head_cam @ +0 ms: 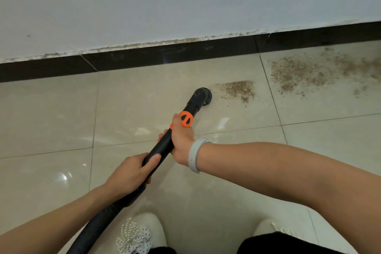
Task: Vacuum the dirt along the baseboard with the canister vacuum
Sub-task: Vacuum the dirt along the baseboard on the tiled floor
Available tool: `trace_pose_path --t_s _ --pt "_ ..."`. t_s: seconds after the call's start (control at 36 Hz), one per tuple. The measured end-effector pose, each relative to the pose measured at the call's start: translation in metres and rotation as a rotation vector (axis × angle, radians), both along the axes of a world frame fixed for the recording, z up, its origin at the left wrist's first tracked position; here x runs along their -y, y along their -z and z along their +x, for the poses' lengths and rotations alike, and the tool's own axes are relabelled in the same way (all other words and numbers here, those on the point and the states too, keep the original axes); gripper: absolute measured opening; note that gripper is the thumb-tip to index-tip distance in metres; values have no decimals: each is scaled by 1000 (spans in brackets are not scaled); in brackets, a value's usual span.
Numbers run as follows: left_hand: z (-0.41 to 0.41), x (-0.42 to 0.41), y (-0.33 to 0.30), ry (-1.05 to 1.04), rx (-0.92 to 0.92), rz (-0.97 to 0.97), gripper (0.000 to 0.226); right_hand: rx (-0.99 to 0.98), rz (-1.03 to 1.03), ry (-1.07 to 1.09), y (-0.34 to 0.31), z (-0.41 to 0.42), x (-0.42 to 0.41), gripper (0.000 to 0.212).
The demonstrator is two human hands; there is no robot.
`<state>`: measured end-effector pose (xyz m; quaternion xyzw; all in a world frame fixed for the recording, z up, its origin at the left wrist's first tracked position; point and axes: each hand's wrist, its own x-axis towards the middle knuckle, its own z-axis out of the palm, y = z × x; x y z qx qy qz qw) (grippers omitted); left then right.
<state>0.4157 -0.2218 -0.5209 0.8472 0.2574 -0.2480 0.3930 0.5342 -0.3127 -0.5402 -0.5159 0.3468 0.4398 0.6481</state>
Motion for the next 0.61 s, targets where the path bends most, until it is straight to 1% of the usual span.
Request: trace_pose_path --t_s 0.08,0.22,0.39,0.61 --pt "6 -2 2 -19 17 1 46 18 7 0 -3 7 -1 31" --pt "24 -5 3 -53 54 11 51 68 9 -7 -10 24 -8 30" --pt "42 2 3 -45 44 21 52 67 16 16 -11 40 -1 32" --pt "53 14 5 -24 45 -25 51 64 -2 42 -11 49 16 31"
